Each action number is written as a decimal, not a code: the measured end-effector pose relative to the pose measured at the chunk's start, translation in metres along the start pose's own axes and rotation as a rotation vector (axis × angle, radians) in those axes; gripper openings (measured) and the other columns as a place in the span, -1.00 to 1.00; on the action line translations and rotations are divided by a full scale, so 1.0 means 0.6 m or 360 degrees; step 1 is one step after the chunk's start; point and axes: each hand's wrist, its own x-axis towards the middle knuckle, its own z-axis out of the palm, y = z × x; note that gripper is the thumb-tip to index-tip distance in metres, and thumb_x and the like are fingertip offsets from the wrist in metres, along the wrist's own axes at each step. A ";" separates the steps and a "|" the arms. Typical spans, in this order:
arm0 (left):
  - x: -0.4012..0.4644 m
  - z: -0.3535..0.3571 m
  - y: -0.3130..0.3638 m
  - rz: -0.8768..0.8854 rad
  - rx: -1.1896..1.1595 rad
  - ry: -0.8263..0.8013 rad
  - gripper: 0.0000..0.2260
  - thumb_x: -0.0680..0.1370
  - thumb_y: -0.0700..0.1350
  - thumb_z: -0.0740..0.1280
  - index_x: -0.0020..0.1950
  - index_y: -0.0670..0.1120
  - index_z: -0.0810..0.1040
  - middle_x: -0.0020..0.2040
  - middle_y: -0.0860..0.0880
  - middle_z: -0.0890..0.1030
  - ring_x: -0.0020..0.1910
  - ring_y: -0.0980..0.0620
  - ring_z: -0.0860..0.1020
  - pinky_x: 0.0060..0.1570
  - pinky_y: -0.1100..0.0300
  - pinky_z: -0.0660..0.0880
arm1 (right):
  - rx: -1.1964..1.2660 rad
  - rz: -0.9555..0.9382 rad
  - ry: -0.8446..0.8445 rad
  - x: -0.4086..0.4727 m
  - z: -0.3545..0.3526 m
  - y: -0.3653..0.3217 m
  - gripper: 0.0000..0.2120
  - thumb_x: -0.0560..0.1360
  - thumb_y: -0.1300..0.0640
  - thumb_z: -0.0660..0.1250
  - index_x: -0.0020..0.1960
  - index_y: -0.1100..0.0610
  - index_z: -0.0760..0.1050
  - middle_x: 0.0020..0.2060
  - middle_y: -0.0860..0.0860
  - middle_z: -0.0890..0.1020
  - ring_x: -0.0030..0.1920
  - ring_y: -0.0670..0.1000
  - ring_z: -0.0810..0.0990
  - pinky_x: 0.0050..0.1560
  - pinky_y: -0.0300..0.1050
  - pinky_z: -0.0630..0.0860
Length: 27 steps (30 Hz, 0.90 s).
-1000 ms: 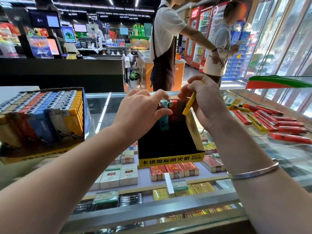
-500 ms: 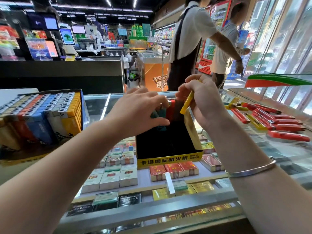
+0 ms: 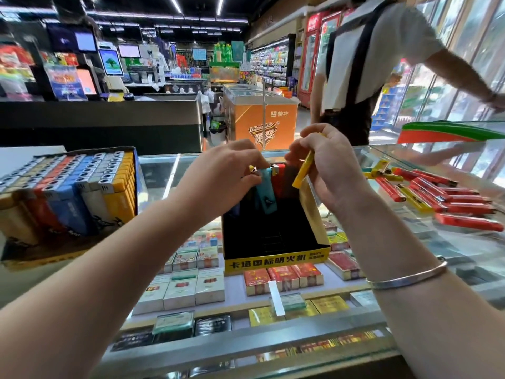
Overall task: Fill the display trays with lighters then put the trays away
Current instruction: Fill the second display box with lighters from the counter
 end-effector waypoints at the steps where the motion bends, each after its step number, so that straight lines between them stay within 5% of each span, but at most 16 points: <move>1: 0.001 -0.001 0.000 0.0009 -0.0011 0.0009 -0.85 0.45 -0.18 0.41 0.01 -0.10 0.64 0.00 0.02 0.59 -0.13 0.04 0.55 -0.05 0.11 0.52 | -0.0009 0.0000 -0.0001 0.000 0.000 0.000 -0.84 0.51 0.33 0.13 -0.11 0.13 0.42 -0.36 0.05 0.53 -0.29 0.03 0.56 -0.18 -0.08 0.56; 16: -0.001 0.005 0.009 -0.0161 -0.0205 0.0114 -0.85 0.50 -0.24 0.35 0.03 -0.10 0.64 0.03 -0.01 0.59 -0.13 -0.01 0.59 -0.07 -0.01 0.54 | 0.0024 0.0005 -0.0027 0.004 0.000 0.003 -0.88 0.52 0.30 0.21 -0.15 0.11 0.41 -0.38 0.05 0.54 -0.32 0.06 0.56 -0.25 -0.08 0.57; 27: 0.000 0.009 0.013 -0.0082 -0.0009 0.0019 -0.84 0.50 -0.13 0.35 0.06 -0.02 0.63 -0.01 0.03 0.58 -0.04 0.00 0.52 -0.07 -0.01 0.53 | -0.0031 -0.0020 -0.0058 -0.001 0.003 0.003 -0.92 0.54 0.21 0.25 -0.13 0.11 0.41 -0.35 0.05 0.55 -0.31 0.05 0.57 -0.23 -0.06 0.56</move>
